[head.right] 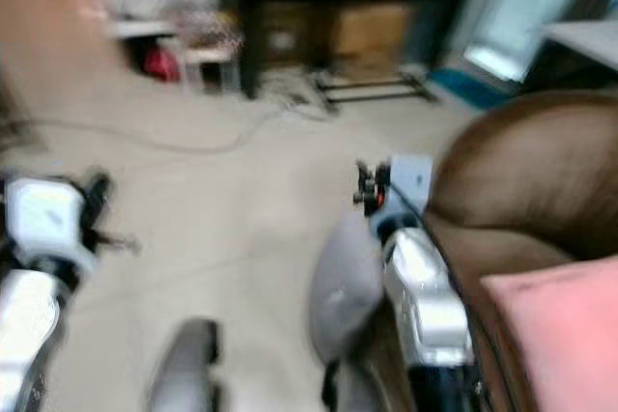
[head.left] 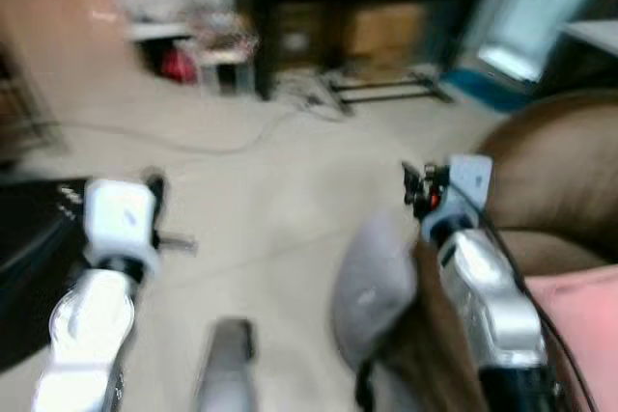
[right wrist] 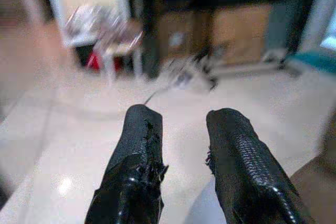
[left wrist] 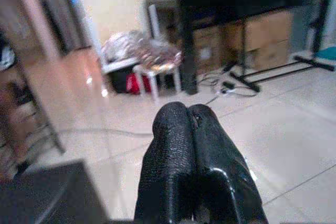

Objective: Move the pillow to the sofa from floor

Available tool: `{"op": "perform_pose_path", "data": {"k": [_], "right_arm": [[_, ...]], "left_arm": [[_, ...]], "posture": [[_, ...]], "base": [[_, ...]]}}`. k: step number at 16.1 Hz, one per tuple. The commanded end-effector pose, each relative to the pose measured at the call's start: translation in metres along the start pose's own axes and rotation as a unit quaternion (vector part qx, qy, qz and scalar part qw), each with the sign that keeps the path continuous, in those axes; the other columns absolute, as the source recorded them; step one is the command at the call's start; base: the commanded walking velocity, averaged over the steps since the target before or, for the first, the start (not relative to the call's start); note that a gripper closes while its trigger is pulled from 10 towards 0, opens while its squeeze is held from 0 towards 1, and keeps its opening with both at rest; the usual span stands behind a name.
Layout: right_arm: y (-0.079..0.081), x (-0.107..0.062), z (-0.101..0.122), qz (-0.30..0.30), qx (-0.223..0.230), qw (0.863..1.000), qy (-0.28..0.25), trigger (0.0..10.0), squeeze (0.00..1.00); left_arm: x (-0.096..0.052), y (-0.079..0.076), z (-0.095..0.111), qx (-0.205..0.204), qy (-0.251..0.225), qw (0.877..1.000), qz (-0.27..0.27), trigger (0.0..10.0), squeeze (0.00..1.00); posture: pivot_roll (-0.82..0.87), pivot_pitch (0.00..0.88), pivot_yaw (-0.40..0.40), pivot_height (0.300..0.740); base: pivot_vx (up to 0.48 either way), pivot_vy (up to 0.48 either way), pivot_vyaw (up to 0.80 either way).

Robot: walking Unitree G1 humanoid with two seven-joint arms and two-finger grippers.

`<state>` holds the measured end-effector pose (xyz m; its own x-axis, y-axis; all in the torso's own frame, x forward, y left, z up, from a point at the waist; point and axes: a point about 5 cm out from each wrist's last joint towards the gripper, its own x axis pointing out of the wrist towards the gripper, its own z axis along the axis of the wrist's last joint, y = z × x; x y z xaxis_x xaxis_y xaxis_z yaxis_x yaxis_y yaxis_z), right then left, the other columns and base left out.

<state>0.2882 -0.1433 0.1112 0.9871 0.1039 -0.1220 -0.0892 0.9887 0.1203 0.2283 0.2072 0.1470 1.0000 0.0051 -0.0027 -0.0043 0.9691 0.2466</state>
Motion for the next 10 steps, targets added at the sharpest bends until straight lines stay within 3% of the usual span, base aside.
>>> {"op": "perform_pose_path", "data": {"k": [1, 4, 10], "right_arm": [[0.0050, 0.0026, 0.0106, 0.014, 0.001, 1.000, -0.018, 10.0, 0.00], [0.0052, 0.0029, 0.0105, 0.014, -0.009, 1.000, -0.016, 10.0, 0.00], [0.0070, 0.0030, 0.0101, 0.021, -0.019, 0.999, -0.015, 10.0, 0.00]], "left_arm": [[0.0040, 0.0020, 0.0128, 0.002, -0.028, 1.000, 0.000, 10.0, 0.00], [0.0036, 0.0024, 0.0130, -0.002, -0.030, 1.000, -0.002, 10.0, 0.00], [0.0028, 0.0030, 0.0120, -0.009, -0.029, 1.000, -0.001, 10.0, 0.00]], "posture": [[0.03, 0.000, -0.073, 0.606], [0.03, 0.000, -0.073, 0.606], [0.03, 0.000, -0.080, 0.606]], "base": [[0.000, 0.000, 0.00], [0.000, 0.000, 0.00], [0.282, 0.000, 0.00]]}}
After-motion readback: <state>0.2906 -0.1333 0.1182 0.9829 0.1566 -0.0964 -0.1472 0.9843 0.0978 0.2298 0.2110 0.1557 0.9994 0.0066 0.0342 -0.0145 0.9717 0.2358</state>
